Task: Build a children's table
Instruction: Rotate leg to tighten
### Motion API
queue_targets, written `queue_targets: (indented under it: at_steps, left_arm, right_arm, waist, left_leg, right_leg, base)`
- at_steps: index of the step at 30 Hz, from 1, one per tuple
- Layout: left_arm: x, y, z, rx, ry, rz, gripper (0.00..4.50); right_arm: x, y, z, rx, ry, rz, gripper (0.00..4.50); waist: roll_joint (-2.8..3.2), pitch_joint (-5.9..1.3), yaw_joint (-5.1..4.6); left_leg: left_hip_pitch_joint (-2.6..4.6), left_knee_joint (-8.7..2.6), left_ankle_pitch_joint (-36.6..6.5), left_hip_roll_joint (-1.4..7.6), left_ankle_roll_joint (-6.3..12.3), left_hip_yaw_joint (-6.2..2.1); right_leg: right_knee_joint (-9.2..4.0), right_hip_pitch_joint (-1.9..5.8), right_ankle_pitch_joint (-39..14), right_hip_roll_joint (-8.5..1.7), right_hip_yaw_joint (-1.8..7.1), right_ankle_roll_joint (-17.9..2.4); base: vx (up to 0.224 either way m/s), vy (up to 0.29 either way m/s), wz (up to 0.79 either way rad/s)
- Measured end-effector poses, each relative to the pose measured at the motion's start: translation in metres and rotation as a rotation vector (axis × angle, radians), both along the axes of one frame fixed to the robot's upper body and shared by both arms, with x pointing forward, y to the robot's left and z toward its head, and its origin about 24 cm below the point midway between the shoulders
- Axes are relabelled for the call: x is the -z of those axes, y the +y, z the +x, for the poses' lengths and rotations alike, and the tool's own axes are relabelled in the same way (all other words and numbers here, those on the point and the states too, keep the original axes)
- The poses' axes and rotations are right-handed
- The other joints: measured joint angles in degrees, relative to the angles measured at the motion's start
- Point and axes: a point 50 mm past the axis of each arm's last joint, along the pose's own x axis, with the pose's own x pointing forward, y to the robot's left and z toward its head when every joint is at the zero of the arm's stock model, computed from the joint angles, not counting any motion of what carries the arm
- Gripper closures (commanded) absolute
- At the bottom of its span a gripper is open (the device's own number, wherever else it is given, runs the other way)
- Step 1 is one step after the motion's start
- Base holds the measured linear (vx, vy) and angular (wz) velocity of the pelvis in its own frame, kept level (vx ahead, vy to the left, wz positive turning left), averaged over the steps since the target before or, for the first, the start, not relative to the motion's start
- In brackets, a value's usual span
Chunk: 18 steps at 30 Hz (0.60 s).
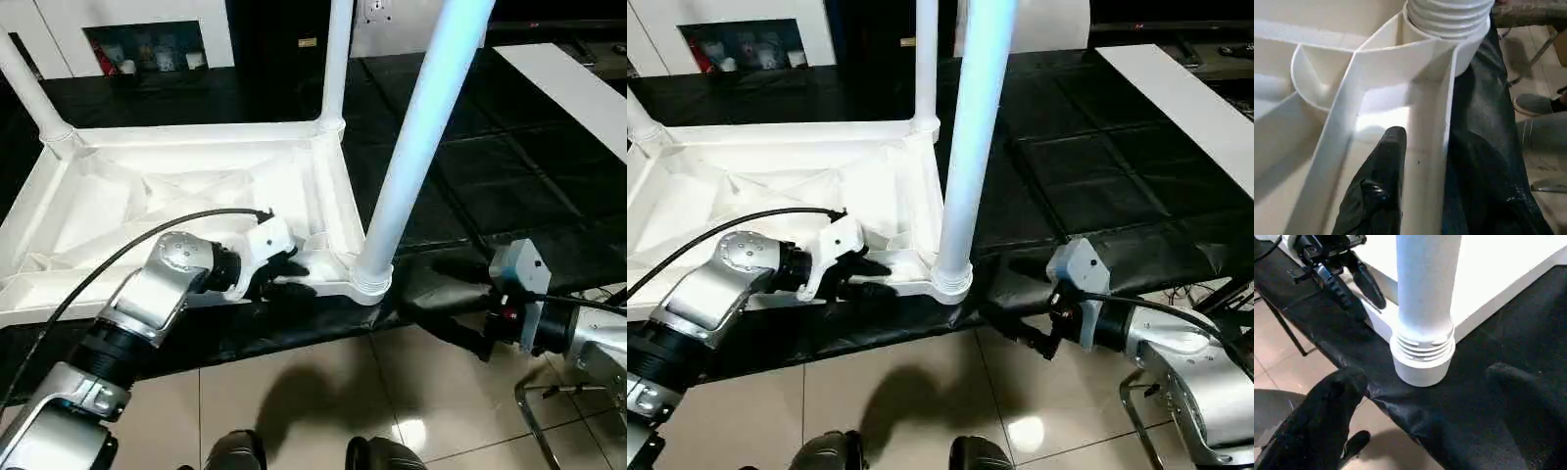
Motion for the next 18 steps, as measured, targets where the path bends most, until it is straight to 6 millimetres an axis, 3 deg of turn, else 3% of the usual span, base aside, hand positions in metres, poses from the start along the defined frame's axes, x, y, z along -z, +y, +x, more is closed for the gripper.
queue_targets:
  at_steps: [18]
  left_arm:
    - [-0.0008, 0.002, -0.0026, 0.078, -0.018, 0.027, 4.4]
  right_arm:
    - [-0.0027, 0.0087, 0.0085, -0.014, -0.019, 0.023, 0.0]
  waist:
    - [0.08, -0.05, -0.22]
  left_leg:
    - [0.0, 0.07, 0.0, 0.02, 0.02, -0.03]
  right_leg:
    - [0.02, 0.03, 0.0, 0.0, -0.03, 0.0]
  base:
    - [0.0, 0.0, 0.0]
